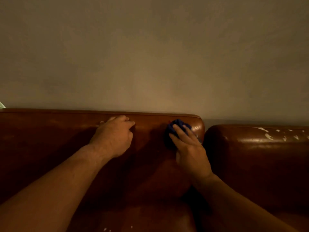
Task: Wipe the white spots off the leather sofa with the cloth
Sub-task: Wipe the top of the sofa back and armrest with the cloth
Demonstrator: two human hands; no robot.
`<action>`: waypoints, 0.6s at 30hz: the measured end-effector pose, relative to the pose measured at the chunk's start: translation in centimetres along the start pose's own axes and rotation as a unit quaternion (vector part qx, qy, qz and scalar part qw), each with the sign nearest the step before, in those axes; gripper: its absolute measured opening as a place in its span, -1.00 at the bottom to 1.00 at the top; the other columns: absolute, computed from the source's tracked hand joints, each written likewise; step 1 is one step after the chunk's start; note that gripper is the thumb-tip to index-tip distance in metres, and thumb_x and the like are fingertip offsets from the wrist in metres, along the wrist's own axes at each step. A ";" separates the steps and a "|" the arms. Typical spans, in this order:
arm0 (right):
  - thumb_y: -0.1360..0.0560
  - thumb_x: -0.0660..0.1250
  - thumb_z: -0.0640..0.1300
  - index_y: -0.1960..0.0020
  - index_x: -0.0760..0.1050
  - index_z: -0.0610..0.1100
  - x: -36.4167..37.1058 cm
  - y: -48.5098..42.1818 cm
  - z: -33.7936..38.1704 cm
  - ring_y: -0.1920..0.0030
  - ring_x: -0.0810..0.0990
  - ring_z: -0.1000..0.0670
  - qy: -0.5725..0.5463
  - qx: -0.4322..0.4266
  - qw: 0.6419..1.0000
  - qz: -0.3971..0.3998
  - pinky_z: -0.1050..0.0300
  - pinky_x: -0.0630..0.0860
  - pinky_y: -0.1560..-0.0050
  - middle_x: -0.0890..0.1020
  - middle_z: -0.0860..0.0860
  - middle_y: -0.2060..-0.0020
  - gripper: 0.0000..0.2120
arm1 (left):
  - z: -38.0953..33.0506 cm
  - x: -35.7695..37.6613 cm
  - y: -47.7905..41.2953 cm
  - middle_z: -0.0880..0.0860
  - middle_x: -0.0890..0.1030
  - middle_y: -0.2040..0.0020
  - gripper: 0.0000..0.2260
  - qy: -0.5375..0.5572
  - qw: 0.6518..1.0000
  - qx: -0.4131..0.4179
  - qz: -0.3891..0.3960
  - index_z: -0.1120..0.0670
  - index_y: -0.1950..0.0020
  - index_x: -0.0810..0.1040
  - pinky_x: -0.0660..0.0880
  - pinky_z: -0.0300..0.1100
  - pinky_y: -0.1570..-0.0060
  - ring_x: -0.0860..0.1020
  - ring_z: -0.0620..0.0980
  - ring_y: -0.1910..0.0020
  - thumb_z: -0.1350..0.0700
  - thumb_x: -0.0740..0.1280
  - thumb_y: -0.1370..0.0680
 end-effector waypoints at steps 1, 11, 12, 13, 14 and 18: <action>-0.36 0.27 -0.41 -0.26 0.52 -0.14 0.3 -0.4 0.0 -0.37 0.36 -0.28 -0.002 0.025 1.000 0.013 -0.24 0.32 -0.32 0.46 -0.09 -0.35 -0.51 | 0.0 0.0 -0.1 -0.08 0.31 -0.46 -0.58 -0.001 1.000 0.003 0.000 -0.08 -0.44 0.34 0.25 0.11 -0.40 0.26 0.01 -0.43 0.06 0.14 -0.57; -0.53 0.14 -0.32 -0.45 0.27 -0.06 1.7 2.4 3.4 -0.50 0.10 -0.17 -0.023 0.022 0.969 0.244 -0.10 0.21 -0.42 0.18 -0.03 -0.51 -0.49 | 0.1 0.0 1.6 -0.05 0.20 -0.53 -0.54 0.021 1.000 0.022 -0.008 -0.03 -0.51 0.21 0.14 0.09 -0.43 0.15 -0.01 -0.51 0.08 0.14 -0.59; -0.55 0.11 -0.29 -0.47 0.23 -0.04 1.3 2.8 3.8 -0.48 0.16 -0.14 -0.035 0.022 0.963 0.266 -0.03 0.20 -0.40 0.18 -0.02 -0.51 -0.50 | 0.4 -0.3 2.5 -0.03 0.23 -0.52 -0.54 0.026 0.999 0.032 -0.021 -0.02 -0.50 0.23 0.16 0.06 -0.44 0.18 0.00 -0.50 0.08 0.15 -0.59; -0.57 0.10 -0.26 -0.47 0.22 -0.04 0.7 3.0 4.3 -0.45 0.22 -0.13 -0.058 0.025 0.963 0.262 0.00 0.22 -0.39 0.22 -0.03 -0.50 -0.52 | 1.1 -0.5 3.5 -0.02 0.27 -0.50 -0.55 0.033 0.998 0.034 -0.029 0.00 -0.49 0.25 0.21 0.02 -0.44 0.23 0.01 -0.48 0.07 0.16 -0.58; -0.58 0.09 -0.24 -0.47 0.23 -0.04 0.4 3.2 4.9 -0.43 0.26 -0.13 -0.090 0.033 0.965 0.245 0.02 0.24 -0.38 0.25 -0.05 -0.48 -0.54 | 2.3 -0.7 4.5 -0.01 0.32 -0.48 -0.56 0.042 0.998 0.024 -0.034 0.01 -0.48 0.29 0.26 0.00 -0.42 0.28 0.02 -0.45 0.07 0.17 -0.58; -0.61 0.14 -0.08 -0.46 0.22 -0.01 0.6 5.3 8.9 -0.42 0.29 0.00 -0.200 0.040 0.933 0.297 0.10 0.26 -0.37 0.32 0.03 -0.44 -0.58 | 9.1 0.3 10.8 0.00 0.41 -0.41 -0.59 0.052 0.997 -0.060 -0.001 -0.01 -0.44 0.34 0.38 0.01 -0.33 0.38 0.04 -0.37 0.02 0.18 -0.58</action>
Point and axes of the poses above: each hand's wrist, its own y-axis away from the middle knuckle, its own x-axis out of the palm, z = x × y, the point moved 4 cm from there along -y, towards the middle knuckle
